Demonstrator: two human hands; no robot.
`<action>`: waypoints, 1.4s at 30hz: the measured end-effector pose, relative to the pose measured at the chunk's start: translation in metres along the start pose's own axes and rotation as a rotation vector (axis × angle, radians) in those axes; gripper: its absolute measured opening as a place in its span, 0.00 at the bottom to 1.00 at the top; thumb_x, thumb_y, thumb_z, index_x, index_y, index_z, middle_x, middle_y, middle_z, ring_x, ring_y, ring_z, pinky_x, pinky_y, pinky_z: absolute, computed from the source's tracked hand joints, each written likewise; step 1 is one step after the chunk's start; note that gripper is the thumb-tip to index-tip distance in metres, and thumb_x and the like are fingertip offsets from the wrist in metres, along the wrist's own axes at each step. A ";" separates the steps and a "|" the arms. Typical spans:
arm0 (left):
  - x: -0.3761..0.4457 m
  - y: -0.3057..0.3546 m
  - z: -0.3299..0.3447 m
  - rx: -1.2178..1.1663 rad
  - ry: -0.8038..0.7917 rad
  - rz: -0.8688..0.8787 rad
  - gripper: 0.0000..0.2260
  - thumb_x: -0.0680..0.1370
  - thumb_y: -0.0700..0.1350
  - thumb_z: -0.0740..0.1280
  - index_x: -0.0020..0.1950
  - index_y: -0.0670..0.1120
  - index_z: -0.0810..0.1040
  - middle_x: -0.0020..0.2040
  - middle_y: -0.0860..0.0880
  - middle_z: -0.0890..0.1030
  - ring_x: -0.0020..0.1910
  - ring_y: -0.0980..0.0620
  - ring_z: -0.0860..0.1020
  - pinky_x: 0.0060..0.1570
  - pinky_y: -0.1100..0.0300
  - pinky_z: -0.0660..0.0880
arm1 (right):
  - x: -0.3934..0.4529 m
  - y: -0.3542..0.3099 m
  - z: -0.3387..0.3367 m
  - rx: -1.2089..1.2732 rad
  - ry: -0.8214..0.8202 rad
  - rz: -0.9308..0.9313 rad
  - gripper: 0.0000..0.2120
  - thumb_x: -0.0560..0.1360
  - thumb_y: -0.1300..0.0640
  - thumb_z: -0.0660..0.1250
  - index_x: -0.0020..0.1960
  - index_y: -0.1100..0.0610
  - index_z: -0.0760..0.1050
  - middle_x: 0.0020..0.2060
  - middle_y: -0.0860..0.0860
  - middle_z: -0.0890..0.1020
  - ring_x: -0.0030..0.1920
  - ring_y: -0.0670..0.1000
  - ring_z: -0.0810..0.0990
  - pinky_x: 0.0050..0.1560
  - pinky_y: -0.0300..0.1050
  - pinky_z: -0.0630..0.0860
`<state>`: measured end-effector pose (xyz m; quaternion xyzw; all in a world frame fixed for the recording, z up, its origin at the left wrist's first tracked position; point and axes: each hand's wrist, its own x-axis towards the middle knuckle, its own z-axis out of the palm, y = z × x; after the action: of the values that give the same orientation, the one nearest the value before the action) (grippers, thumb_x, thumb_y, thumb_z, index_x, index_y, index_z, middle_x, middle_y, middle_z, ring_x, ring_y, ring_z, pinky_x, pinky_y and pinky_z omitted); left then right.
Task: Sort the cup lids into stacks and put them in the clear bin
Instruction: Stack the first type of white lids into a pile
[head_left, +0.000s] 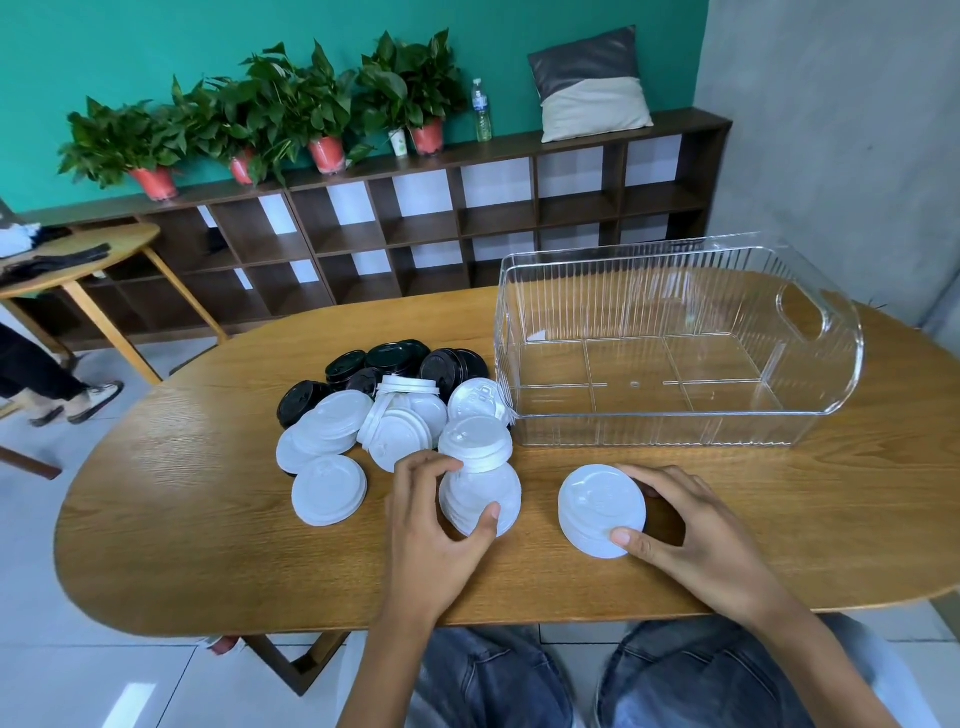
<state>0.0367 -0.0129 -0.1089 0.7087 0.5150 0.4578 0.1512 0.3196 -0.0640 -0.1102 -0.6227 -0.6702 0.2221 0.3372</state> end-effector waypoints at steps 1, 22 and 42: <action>0.000 0.000 0.000 0.002 -0.005 -0.004 0.22 0.70 0.57 0.71 0.61 0.51 0.75 0.60 0.56 0.72 0.64 0.56 0.73 0.64 0.50 0.72 | 0.000 0.000 0.000 0.005 0.000 0.001 0.33 0.67 0.30 0.67 0.70 0.37 0.70 0.58 0.31 0.74 0.64 0.36 0.69 0.59 0.31 0.64; 0.003 0.001 -0.004 0.073 -0.206 -0.107 0.36 0.66 0.52 0.74 0.72 0.62 0.66 0.66 0.71 0.67 0.67 0.62 0.68 0.70 0.56 0.65 | -0.001 -0.002 -0.002 0.021 -0.007 0.004 0.33 0.67 0.31 0.67 0.70 0.38 0.70 0.58 0.33 0.75 0.64 0.38 0.70 0.60 0.37 0.66; -0.001 -0.001 -0.005 -0.073 0.154 -0.184 0.31 0.71 0.39 0.79 0.72 0.47 0.72 0.67 0.53 0.72 0.70 0.52 0.71 0.71 0.51 0.69 | -0.001 -0.002 -0.001 0.026 -0.003 0.014 0.33 0.67 0.30 0.67 0.70 0.38 0.70 0.58 0.32 0.75 0.64 0.37 0.69 0.60 0.38 0.67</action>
<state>0.0321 -0.0145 -0.1070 0.6152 0.5711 0.5136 0.1780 0.3190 -0.0652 -0.1087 -0.6225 -0.6635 0.2341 0.3427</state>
